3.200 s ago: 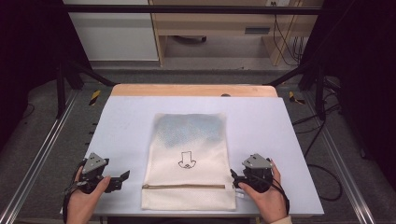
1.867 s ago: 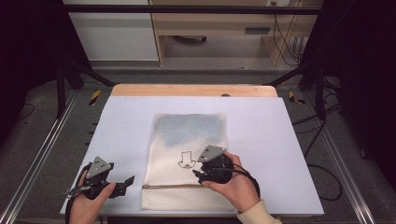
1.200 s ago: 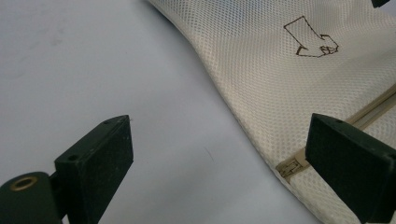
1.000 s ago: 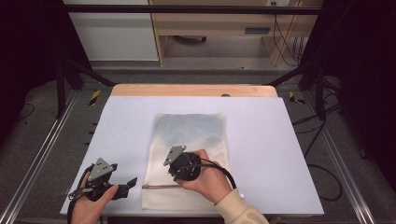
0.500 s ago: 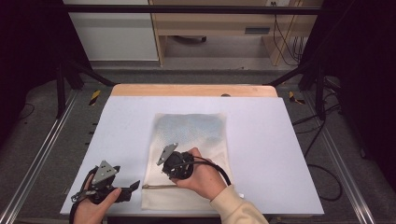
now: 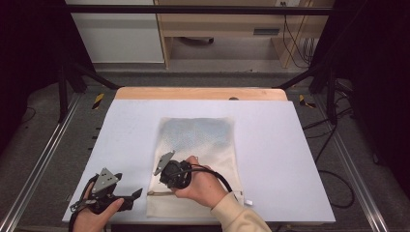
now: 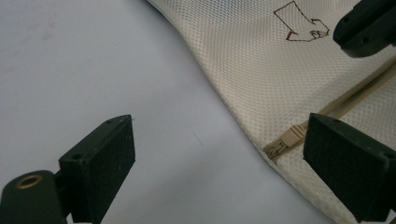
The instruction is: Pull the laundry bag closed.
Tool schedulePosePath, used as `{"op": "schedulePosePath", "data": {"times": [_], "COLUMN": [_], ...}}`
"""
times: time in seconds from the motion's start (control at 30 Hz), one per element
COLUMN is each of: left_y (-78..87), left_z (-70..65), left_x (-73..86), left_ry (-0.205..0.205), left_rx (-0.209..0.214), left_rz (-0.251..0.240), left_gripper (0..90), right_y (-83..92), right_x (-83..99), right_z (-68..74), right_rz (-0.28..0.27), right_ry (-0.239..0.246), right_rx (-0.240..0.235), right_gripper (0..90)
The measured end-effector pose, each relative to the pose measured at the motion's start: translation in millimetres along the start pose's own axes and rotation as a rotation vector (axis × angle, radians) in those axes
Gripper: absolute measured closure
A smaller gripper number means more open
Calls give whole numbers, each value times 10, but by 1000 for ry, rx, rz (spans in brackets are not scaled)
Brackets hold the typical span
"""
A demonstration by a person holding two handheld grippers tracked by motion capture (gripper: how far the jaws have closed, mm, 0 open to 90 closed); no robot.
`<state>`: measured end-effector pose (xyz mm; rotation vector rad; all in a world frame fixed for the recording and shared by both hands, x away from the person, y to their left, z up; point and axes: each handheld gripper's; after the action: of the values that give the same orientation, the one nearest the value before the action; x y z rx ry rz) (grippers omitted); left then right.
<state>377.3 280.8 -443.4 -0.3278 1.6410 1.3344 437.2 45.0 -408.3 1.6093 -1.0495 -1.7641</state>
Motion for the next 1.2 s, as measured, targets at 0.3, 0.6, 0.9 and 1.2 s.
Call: {"op": "schedulePosePath", "data": {"times": [0.3,0.6,0.9,1.2], "left_y": [96,154,202,76], "left_z": [225,252,183,2], "left_x": [28,19,57,72], "left_ry": [49,87,87,48], "left_rx": [-40,-21,24,112], "left_rz": [-14,-45,-40,17], "left_gripper": [150,173,195,207], "right_y": [-116,-350,-579,-501], "right_x": [-71,-171,-208,-238], "right_z": [55,99,67,31], "right_rz": [5,24,86,55], "right_ry": [21,26,2,4], "right_rx": [-46,-102,-145,-168], "right_gripper": [857,782,754,820]}}
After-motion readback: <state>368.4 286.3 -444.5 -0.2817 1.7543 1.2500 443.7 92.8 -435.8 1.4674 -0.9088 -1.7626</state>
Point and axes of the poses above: each handheld gripper's, and its own axes: y roughly backward along the jaws, x roughly out of its underside, z roughly to its left, and after that the axes turned 6 degrees about -x, right-handed
